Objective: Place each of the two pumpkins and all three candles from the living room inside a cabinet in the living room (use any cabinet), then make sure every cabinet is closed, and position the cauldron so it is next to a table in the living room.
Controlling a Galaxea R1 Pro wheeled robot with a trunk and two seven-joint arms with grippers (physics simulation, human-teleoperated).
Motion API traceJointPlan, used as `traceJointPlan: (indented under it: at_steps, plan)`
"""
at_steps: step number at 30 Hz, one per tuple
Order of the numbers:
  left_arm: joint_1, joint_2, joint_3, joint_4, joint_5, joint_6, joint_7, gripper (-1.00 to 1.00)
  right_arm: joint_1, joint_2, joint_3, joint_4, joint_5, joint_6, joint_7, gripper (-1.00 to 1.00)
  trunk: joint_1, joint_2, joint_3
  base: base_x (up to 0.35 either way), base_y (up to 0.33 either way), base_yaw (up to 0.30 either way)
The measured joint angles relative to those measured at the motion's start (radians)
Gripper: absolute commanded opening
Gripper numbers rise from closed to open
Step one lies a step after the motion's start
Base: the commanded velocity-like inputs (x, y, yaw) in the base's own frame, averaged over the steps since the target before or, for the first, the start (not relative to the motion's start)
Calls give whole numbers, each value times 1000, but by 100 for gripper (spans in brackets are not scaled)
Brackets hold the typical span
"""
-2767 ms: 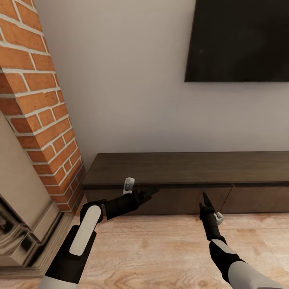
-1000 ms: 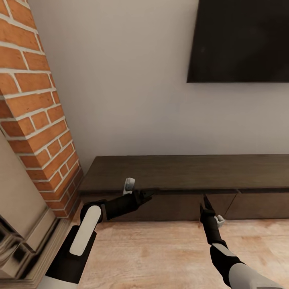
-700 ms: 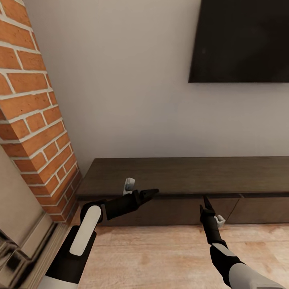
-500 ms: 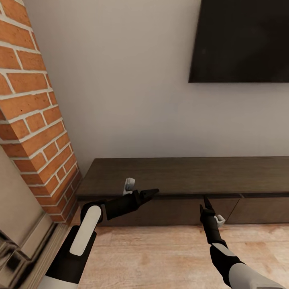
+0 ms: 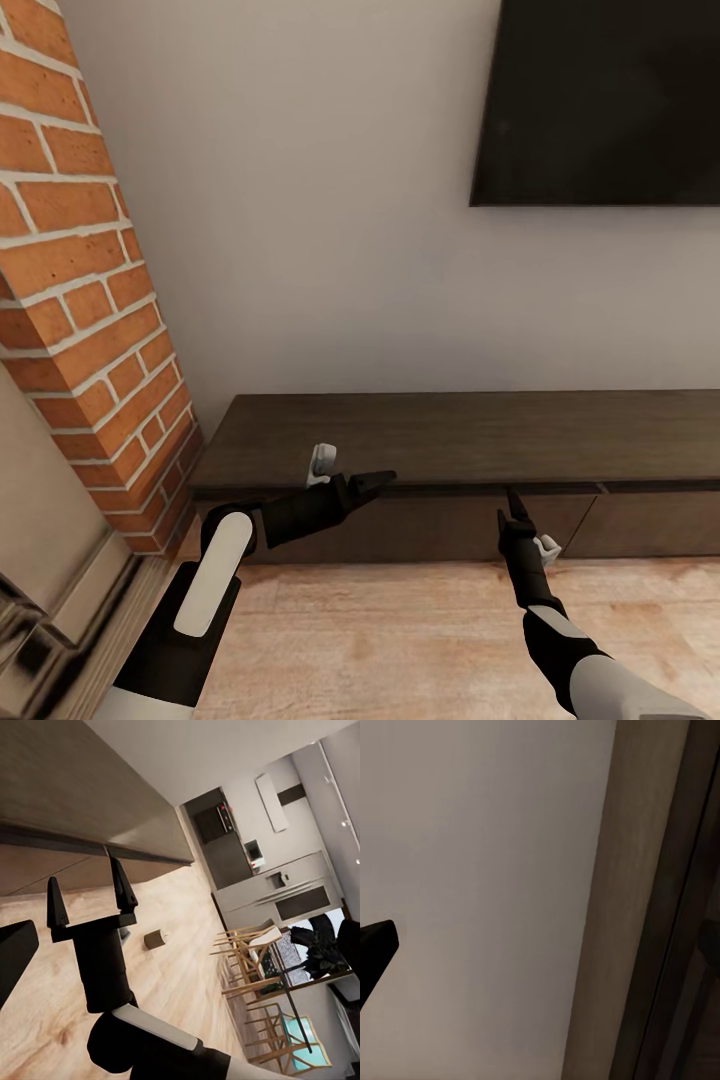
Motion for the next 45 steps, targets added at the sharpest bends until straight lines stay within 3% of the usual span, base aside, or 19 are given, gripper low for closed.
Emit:
traceJointPlan:
  at_steps: [41,45]
  plan:
    - [0,0,1,0,-1,-2,0,100,0,0,0,3,0,0,-2,100,0,0,0,13,0,0]
    - [0,0,1,0,-2,-2,0,100,0,0,0,3,0,0,-2,100,2,-1,-15,0,0,0]
